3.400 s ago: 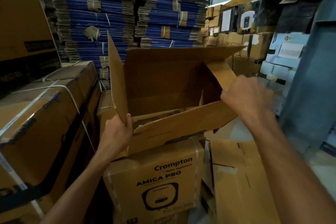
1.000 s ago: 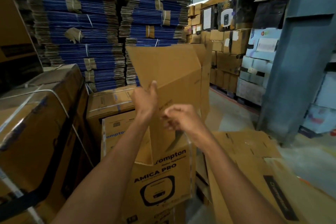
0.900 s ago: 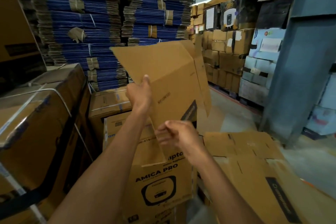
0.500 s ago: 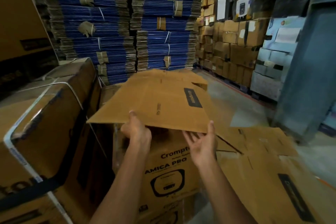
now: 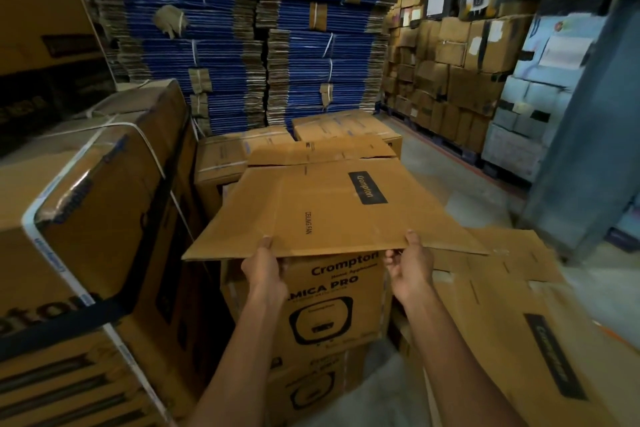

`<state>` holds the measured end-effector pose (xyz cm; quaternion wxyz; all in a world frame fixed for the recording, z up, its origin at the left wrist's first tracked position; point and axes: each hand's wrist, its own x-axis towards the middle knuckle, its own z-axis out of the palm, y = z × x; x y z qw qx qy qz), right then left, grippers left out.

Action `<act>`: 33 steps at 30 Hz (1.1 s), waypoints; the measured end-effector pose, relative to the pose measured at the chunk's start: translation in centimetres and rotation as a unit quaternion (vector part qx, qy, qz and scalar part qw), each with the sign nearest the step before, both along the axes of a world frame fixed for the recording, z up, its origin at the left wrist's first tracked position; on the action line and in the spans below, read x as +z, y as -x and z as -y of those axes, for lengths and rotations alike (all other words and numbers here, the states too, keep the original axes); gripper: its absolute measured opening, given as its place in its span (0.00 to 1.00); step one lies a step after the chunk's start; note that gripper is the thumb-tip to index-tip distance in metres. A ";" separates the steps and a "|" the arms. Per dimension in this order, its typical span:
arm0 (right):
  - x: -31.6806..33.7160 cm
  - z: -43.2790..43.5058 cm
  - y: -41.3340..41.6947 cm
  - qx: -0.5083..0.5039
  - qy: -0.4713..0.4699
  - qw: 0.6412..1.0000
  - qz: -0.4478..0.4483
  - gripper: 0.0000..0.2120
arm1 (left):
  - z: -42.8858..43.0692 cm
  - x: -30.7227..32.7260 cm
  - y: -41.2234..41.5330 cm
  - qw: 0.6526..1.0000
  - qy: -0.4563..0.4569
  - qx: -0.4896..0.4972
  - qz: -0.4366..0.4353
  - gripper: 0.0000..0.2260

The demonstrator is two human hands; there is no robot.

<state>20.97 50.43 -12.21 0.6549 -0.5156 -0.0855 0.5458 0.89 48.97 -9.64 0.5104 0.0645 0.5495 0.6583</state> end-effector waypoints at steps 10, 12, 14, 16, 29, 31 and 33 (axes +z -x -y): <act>1.2 1.1 -1.7 -0.012 -0.041 0.998 0.036 0.09 | 0.3 -0.4 -1.6 0.999 -0.042 -0.009 -0.001 0.12; 1.6 1.6 -2.7 -0.023 -0.048 0.997 0.051 0.08 | 0.9 -0.1 -2.6 0.998 -0.059 -0.010 0.011 0.12; 1.8 2.4 -4.1 -0.033 -0.054 0.996 0.057 0.09 | 1.6 0.3 -4.0 0.997 -0.073 -0.010 0.021 0.11; 2.0 3.4 -5.6 -0.047 -0.061 0.995 0.058 0.10 | 2.3 0.6 -5.7 0.996 -0.082 -0.011 0.020 0.13; 2.9 12.7 -23.4 -0.178 -0.099 0.978 0.048 0.08 | 7.4 1.4 -24.0 0.979 -0.137 -0.142 0.051 0.16; 2.8 14.3 -26.5 -0.193 -0.107 0.974 0.048 0.08 | 8.3 0.7 -27.2 0.977 -0.135 -0.155 0.054 0.15; 2.2 15.9 -29.7 -0.201 -0.101 0.973 0.051 0.07 | 9.3 -0.2 -30.4 0.975 -0.138 -0.165 0.054 0.16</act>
